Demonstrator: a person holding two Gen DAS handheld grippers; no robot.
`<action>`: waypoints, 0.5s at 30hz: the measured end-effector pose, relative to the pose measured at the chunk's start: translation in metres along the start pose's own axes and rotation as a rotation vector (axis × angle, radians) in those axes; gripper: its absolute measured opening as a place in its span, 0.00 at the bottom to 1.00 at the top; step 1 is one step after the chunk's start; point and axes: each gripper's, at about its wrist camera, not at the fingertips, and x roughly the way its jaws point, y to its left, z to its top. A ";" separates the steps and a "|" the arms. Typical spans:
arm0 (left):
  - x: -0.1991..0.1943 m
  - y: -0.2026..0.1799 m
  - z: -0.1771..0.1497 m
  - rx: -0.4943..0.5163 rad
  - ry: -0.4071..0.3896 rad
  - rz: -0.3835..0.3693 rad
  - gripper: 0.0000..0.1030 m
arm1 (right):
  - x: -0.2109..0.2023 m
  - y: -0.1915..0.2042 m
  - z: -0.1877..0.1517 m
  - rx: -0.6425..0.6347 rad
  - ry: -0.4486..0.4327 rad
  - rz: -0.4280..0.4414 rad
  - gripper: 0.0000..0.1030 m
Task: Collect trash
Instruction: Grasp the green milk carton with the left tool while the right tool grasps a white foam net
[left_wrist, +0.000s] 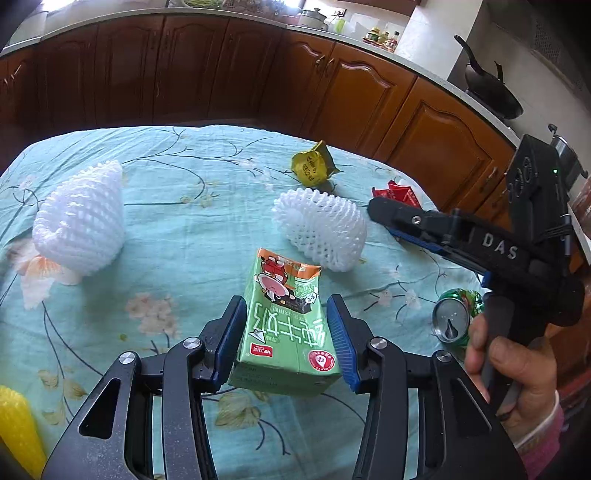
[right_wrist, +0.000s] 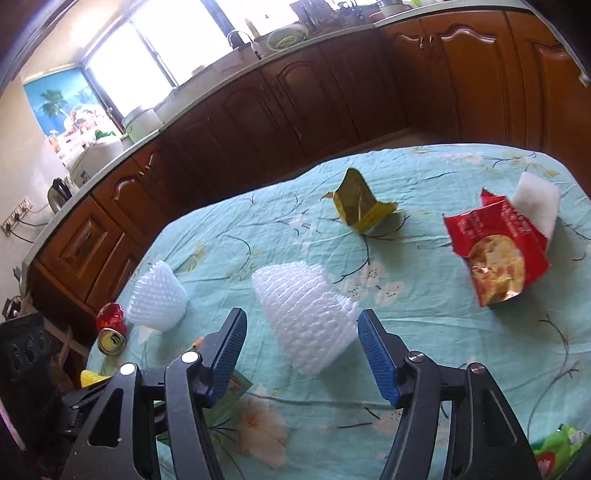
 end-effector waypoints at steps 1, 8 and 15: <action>-0.001 0.004 0.000 -0.007 0.002 -0.001 0.44 | 0.007 0.001 -0.002 -0.005 0.014 -0.008 0.53; 0.000 0.012 -0.002 -0.034 0.001 -0.003 0.43 | -0.032 -0.007 -0.009 0.019 -0.072 -0.023 0.10; -0.001 -0.024 0.007 0.008 -0.024 -0.076 0.43 | -0.110 -0.041 -0.015 0.092 -0.191 -0.040 0.10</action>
